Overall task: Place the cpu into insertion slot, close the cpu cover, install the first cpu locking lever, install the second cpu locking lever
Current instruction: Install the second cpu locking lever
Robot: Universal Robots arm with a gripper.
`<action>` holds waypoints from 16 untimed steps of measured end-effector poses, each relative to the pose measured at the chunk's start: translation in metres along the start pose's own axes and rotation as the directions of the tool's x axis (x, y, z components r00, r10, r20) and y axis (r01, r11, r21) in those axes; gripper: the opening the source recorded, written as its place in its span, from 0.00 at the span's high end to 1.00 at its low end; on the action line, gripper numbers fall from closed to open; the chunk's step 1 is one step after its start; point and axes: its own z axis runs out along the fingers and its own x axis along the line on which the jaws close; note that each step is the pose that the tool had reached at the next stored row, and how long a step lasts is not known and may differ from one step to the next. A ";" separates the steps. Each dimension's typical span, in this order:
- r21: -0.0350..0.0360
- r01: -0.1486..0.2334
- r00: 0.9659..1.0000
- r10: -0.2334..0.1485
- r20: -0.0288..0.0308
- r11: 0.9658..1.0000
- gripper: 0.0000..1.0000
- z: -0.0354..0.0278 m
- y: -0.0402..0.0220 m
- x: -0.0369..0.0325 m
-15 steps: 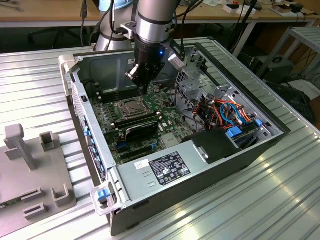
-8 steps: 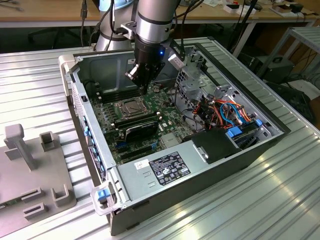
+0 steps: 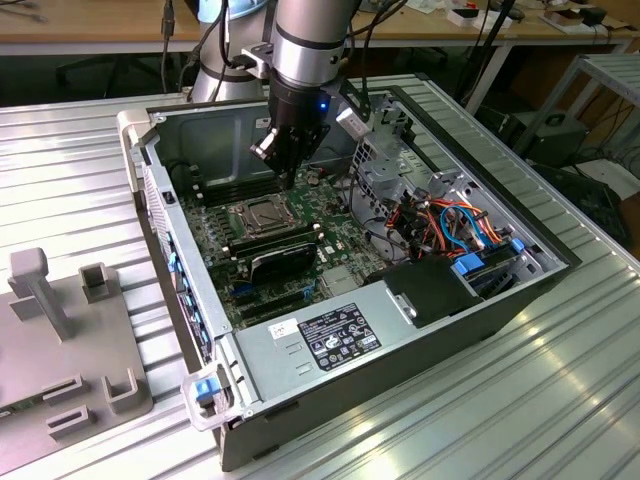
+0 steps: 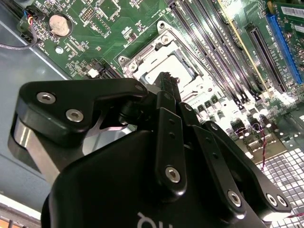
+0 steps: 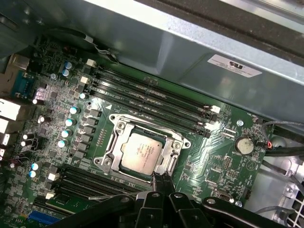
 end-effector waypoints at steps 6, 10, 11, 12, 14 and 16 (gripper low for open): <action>-0.002 0.135 0.991 -0.135 0.001 0.991 0.89 0.0000 0.0000 0.0000; -0.004 0.236 0.972 -0.236 0.002 0.972 0.89 0.0000 0.0000 0.0000; -0.004 0.255 0.967 -0.255 0.002 0.967 0.89 0.0000 -0.0001 -0.0002; -0.005 0.270 0.963 -0.270 0.002 0.963 0.89 0.0000 -0.0001 -0.0003; -0.005 0.301 0.954 -0.301 0.003 0.954 0.89 0.0000 -0.0002 -0.0005; -0.006 0.327 0.945 -0.327 0.003 0.945 0.89 0.0000 -0.0002 -0.0004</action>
